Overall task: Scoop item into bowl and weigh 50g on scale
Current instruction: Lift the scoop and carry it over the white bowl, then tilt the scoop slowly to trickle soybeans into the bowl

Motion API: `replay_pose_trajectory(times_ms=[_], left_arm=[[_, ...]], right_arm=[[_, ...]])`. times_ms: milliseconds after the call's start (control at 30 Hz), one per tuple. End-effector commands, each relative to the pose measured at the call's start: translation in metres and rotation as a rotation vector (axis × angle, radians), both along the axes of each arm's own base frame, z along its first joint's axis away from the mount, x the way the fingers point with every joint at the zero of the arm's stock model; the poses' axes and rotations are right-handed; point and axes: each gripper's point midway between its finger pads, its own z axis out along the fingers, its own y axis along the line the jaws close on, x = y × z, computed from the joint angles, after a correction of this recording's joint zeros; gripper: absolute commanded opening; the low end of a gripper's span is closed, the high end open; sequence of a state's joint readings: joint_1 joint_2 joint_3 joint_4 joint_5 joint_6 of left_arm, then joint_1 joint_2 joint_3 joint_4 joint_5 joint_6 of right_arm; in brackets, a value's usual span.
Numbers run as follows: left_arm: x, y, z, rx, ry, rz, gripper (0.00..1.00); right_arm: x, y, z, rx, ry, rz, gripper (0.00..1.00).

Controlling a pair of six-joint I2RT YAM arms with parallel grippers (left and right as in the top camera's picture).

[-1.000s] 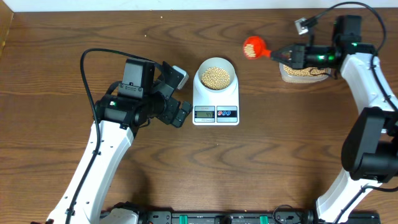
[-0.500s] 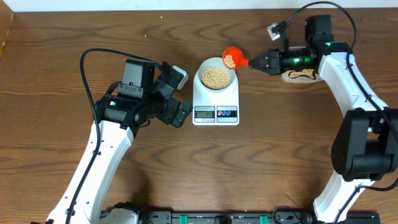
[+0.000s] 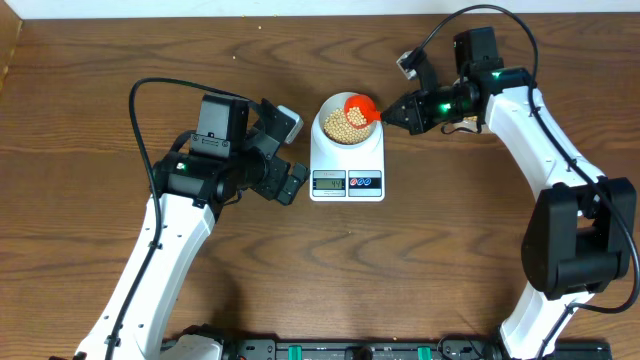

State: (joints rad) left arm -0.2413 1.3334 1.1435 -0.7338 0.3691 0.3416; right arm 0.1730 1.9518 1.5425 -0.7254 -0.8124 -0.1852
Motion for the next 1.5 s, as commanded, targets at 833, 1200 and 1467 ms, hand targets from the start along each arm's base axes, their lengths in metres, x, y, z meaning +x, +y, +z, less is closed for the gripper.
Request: replay_pose_trajectory(times_ms=[833,1200,1467], left_arm=[[0.002,-0.002,0.003,-0.004,-0.007,-0.017,0.98],[0.002,-0.002,0.003,-0.004,-0.007,-0.017,0.98],[0.002,-0.002,0.003,-0.004,-0.007,-0.017,0.98]], right_arm=[[0.008,0.018,0.016,-0.105,-0.252,0.115,0.02],[0.013,0.022,0.02,-0.133,-0.341,0.151,0.02],[0.012,0.028,0.017,-0.167,-0.367,0.17,0.01]])
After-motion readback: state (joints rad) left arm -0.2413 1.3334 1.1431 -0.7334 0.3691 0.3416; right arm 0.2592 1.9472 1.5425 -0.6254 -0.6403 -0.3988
